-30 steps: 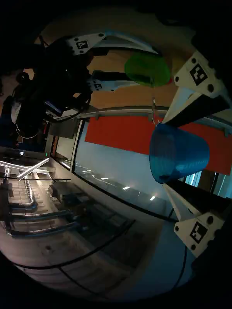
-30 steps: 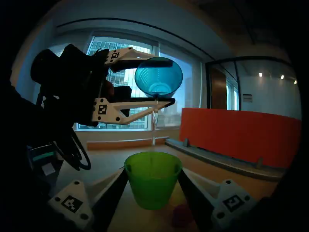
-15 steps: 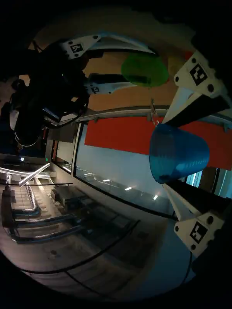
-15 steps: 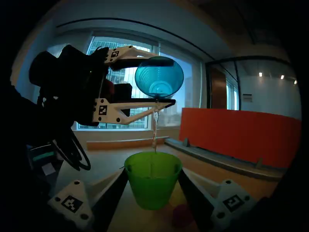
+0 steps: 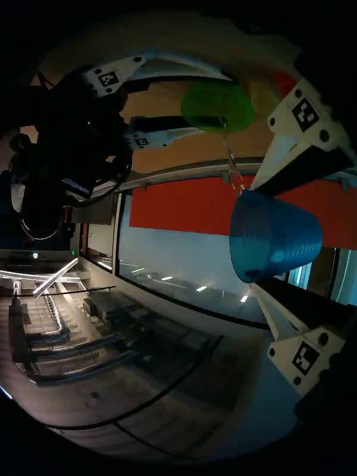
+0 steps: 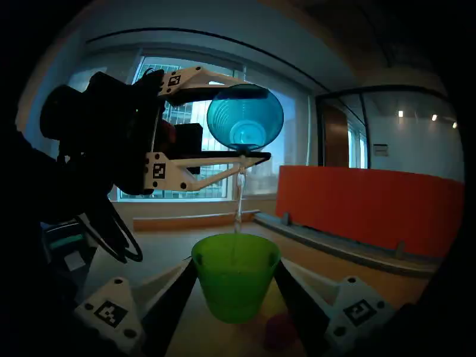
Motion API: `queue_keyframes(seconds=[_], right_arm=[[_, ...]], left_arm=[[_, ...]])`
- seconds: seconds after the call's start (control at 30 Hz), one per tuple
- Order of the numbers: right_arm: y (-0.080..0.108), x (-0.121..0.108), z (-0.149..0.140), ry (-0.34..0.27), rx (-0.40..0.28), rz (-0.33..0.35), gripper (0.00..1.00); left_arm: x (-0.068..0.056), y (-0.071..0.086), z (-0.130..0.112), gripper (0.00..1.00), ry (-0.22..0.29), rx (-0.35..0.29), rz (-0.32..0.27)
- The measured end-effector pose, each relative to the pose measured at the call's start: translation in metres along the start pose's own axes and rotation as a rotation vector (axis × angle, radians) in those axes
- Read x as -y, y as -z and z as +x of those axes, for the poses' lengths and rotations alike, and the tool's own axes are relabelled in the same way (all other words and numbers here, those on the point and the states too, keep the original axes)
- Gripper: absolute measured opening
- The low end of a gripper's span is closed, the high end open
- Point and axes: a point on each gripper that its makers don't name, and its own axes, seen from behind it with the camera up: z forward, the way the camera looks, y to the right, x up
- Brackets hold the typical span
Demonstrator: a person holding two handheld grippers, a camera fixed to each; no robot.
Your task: Pour water
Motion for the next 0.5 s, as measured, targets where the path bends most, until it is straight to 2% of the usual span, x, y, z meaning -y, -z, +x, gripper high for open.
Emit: queue_keyframes(seconds=[0.5], right_arm=[[0.0000,-0.0009,0.0044,-0.001,-0.009,-0.005,0.89]], left_arm=[[0.0076,0.0006,0.0060,0.86,-0.078,-0.008,0.010]])
